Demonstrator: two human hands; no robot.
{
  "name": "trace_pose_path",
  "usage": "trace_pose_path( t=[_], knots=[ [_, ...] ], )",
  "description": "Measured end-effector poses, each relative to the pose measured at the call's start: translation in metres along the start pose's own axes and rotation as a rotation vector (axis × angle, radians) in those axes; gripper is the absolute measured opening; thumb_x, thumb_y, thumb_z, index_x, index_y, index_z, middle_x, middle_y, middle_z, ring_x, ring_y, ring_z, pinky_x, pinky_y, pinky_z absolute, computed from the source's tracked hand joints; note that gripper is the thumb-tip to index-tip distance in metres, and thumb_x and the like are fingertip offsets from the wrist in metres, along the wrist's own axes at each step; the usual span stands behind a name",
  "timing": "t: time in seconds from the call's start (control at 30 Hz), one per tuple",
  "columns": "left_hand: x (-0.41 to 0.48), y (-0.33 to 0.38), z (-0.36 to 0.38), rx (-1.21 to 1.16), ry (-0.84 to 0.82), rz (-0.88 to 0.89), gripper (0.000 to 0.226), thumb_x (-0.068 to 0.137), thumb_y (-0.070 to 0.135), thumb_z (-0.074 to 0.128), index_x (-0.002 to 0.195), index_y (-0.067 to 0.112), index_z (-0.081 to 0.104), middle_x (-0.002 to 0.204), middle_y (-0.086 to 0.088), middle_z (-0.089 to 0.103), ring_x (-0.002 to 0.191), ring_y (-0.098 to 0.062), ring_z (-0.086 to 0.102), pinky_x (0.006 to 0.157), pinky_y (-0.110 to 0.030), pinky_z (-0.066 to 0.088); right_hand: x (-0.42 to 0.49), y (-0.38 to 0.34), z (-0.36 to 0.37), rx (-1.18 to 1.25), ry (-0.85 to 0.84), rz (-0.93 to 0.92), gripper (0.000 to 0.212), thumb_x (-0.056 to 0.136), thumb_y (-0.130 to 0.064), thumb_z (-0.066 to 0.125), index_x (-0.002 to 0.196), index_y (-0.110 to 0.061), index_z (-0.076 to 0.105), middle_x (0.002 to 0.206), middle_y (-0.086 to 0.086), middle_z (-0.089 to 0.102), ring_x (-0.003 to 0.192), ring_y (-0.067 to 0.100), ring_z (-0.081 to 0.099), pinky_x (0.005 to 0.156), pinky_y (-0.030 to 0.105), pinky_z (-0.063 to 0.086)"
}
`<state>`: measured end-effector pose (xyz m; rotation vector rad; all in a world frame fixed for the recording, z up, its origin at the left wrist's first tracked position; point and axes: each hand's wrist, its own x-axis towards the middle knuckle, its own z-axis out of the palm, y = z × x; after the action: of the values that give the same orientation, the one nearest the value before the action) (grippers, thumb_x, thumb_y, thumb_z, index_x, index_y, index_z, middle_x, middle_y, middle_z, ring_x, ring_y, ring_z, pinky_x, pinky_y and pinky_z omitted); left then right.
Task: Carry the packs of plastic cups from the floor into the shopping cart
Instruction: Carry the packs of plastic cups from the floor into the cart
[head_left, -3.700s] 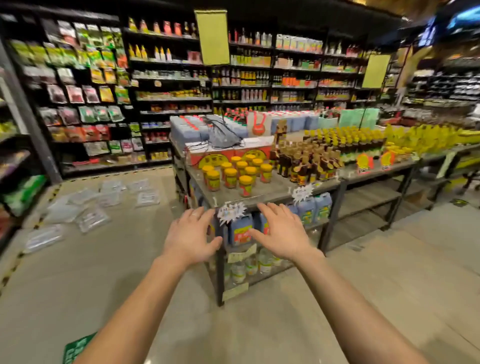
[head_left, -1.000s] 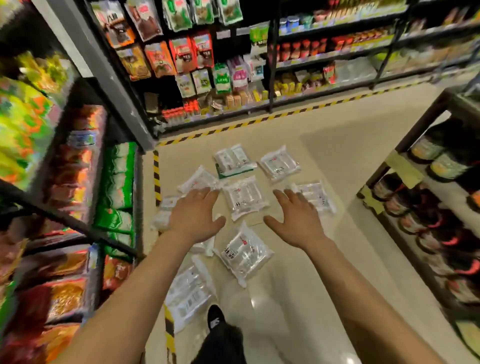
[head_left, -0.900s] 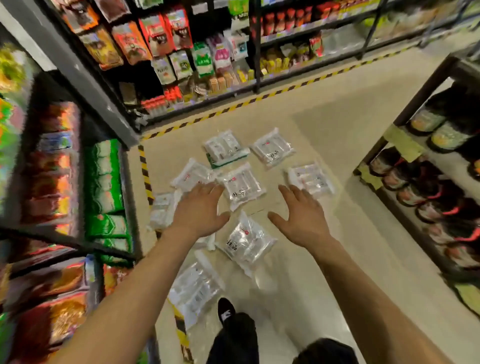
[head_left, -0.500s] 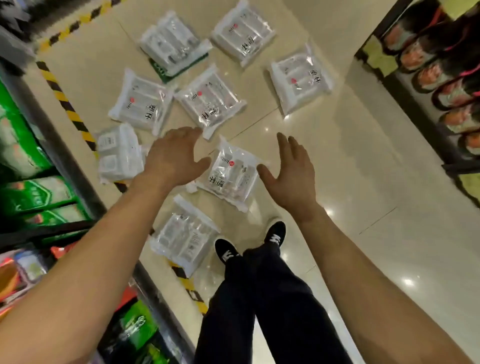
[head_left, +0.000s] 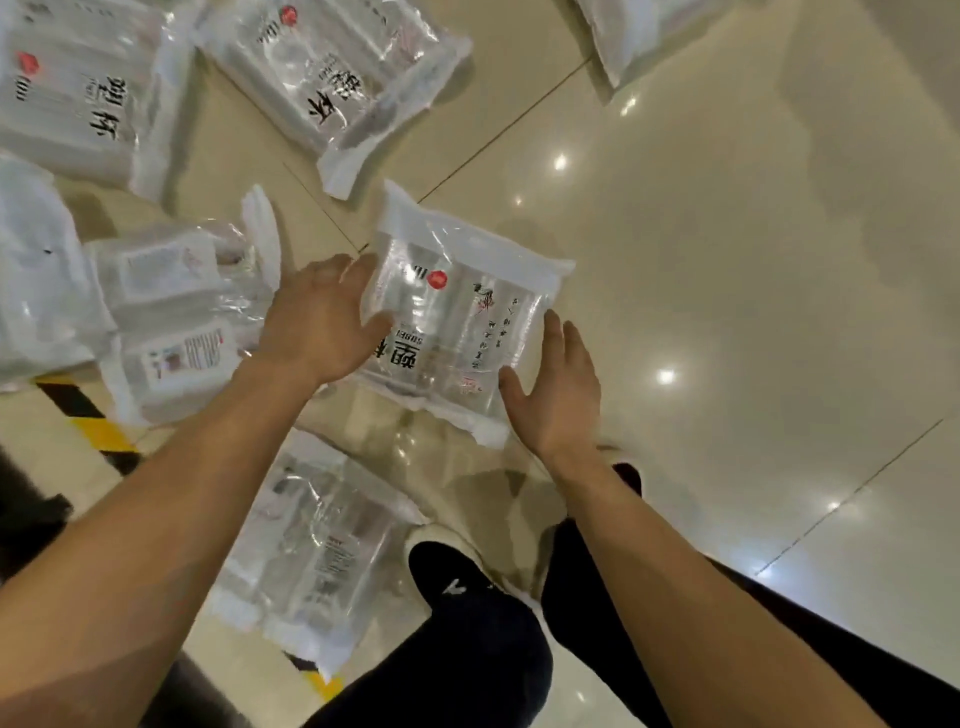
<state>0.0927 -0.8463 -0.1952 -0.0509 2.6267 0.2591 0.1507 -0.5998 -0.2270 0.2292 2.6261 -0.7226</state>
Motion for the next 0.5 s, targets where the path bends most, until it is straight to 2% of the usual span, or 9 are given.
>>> trace_pose_path(
  t=[0.1, 0.17, 0.23, 0.37, 0.5],
  knots=[
    [0.028, -0.018, 0.052, -0.065, -0.052, -0.104, 0.071, 0.096, 0.049, 0.044, 0.155, 0.026, 0.011, 0.157, -0.022, 0.019, 0.143, -0.04, 0.022, 0.111, -0.051, 0.027, 0.025, 0.023, 0.048, 0.068, -0.016, 0.107, 0.08, 0.093, -0.049, 0.049, 0.155, -0.02, 0.009, 0.159, 0.018, 0.018, 0.145, 0.033, 0.02, 0.114, 0.049, 0.028],
    [0.042, -0.028, 0.078, -0.123, -0.067, -0.136, 0.075, 0.096, 0.053, 0.041, 0.155, 0.028, 0.004, 0.157, -0.024, 0.018, 0.143, -0.041, 0.023, 0.112, -0.054, 0.028, 0.04, 0.031, 0.075, 0.136, -0.049, 0.18, 0.083, 0.093, -0.052, 0.046, 0.155, -0.023, 0.0, 0.16, 0.019, 0.015, 0.147, 0.034, 0.017, 0.115, 0.051, 0.025],
    [0.051, -0.034, 0.097, -0.225, -0.091, -0.168, 0.077, 0.095, 0.053, 0.043, 0.155, 0.03, 0.0, 0.157, -0.022, 0.021, 0.139, -0.04, 0.03, 0.11, -0.052, 0.031, 0.049, 0.034, 0.091, 0.215, -0.069, 0.212, 0.085, 0.092, -0.052, 0.047, 0.154, -0.026, -0.005, 0.16, 0.017, 0.016, 0.145, 0.034, 0.021, 0.114, 0.051, 0.027],
    [0.052, -0.028, 0.109, -0.37, -0.045, -0.175, 0.077, 0.096, 0.044, 0.05, 0.156, 0.029, 0.002, 0.152, -0.021, 0.027, 0.129, -0.039, 0.043, 0.102, -0.044, 0.037, 0.055, 0.028, 0.097, 0.421, -0.085, 0.192, 0.089, 0.095, -0.037, 0.055, 0.155, -0.019, -0.007, 0.162, 0.005, 0.011, 0.145, 0.021, 0.018, 0.108, 0.027, 0.021],
    [0.046, -0.019, 0.089, -0.389, 0.003, -0.17, 0.076, 0.097, 0.046, 0.049, 0.156, 0.029, 0.004, 0.154, -0.018, 0.026, 0.135, -0.036, 0.037, 0.105, -0.043, 0.034, 0.057, 0.012, 0.07, 0.472, -0.018, 0.214, 0.088, 0.095, -0.036, 0.057, 0.156, -0.02, -0.004, 0.16, 0.007, 0.014, 0.142, 0.021, 0.024, 0.104, 0.024, 0.024]
  ],
)
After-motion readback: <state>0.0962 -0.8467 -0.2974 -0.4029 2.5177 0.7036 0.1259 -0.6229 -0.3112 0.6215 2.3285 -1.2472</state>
